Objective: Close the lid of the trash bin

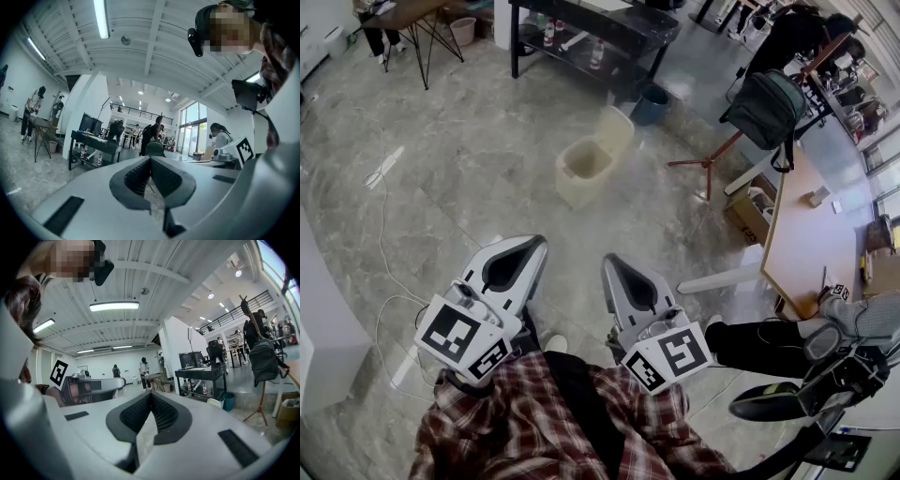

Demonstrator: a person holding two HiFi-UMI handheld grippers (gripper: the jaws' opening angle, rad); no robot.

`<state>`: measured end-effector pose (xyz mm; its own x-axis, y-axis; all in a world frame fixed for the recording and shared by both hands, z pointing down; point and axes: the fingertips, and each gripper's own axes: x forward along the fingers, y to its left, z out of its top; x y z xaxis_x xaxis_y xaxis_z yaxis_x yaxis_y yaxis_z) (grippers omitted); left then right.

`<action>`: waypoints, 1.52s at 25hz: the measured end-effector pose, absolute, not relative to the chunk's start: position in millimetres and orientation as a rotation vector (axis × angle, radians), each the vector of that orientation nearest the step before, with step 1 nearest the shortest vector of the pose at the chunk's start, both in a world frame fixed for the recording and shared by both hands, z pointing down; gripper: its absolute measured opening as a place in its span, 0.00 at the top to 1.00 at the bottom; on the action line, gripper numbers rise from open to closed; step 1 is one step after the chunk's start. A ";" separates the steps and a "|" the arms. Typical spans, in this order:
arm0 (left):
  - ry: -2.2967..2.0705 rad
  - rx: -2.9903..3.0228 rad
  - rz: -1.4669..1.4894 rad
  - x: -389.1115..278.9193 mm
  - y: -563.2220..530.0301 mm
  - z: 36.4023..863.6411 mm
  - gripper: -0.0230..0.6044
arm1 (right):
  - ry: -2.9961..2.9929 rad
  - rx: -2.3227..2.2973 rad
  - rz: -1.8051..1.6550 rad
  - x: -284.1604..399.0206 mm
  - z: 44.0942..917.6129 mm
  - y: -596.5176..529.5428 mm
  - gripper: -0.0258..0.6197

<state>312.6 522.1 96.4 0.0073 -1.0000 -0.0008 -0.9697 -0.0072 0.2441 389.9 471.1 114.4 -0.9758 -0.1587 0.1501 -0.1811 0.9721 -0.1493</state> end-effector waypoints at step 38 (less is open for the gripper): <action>-1.842 2.218 -0.186 -40.2 217.3 124.0 0.95 | -2.904 0.652 0.362 71.4 147.1 151.6 0.94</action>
<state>-40.2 217.3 124.0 0.1915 -0.9795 0.0620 -0.9474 -0.1680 0.2725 71.4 151.6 147.1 -0.8956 -0.4020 0.1903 -0.4364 0.8768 -0.2017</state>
